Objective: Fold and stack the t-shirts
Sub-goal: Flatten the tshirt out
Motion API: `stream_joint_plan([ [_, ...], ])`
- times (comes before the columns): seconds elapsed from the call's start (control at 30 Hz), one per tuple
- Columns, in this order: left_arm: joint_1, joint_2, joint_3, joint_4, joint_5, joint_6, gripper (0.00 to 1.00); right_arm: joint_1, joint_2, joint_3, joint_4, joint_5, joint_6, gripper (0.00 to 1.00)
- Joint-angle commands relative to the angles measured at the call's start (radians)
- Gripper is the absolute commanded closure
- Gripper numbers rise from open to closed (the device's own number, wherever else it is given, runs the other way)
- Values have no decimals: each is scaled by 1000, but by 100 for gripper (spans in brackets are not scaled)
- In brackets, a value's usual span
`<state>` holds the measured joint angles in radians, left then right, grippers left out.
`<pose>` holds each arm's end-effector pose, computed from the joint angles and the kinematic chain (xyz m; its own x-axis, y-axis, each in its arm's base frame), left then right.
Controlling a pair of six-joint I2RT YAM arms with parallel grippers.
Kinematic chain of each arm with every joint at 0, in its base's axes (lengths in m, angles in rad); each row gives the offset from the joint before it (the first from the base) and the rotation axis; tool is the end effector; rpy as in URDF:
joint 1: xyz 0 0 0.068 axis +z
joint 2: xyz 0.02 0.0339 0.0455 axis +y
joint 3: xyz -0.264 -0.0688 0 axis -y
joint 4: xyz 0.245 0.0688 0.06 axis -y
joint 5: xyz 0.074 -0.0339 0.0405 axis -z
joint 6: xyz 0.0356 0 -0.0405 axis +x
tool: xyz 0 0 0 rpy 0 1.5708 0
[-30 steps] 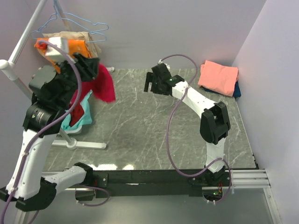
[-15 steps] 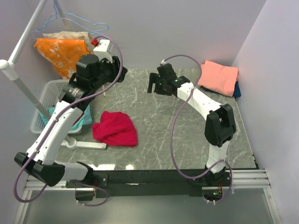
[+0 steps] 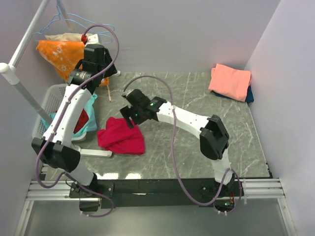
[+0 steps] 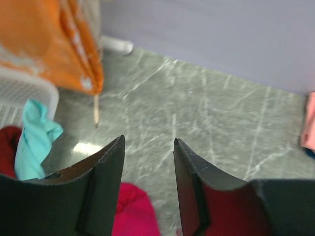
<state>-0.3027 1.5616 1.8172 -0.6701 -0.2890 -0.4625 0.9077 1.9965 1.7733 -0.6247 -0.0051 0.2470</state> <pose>0.3260 -0.0912 0.4539 -0.3604 -0.3355 -0.8704 -0.1386 0.9420 -0.3057 0.2792 0.3577 0.2760 -0.6408 -0.4232 -0.6405 -0.6533 0.7388 0.1655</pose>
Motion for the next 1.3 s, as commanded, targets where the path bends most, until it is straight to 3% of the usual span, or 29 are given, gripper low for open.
stream_joint_plan([
  [0.0,39,14,76,-74,-7,-76,50,89,39,103,-67,62,-115,22],
  [0.3,252,92,67,-187,172,-199,51,169,202,377,-181,82,-143,30],
  [0.77,301,52,-124,-172,200,-215,50,312,311,451,-168,68,-190,37],
  [0.97,326,6,-203,-175,214,-228,51,323,364,472,-153,45,-175,37],
  [1.27,326,-94,-272,-169,220,-208,49,306,426,495,-122,152,-184,38],
])
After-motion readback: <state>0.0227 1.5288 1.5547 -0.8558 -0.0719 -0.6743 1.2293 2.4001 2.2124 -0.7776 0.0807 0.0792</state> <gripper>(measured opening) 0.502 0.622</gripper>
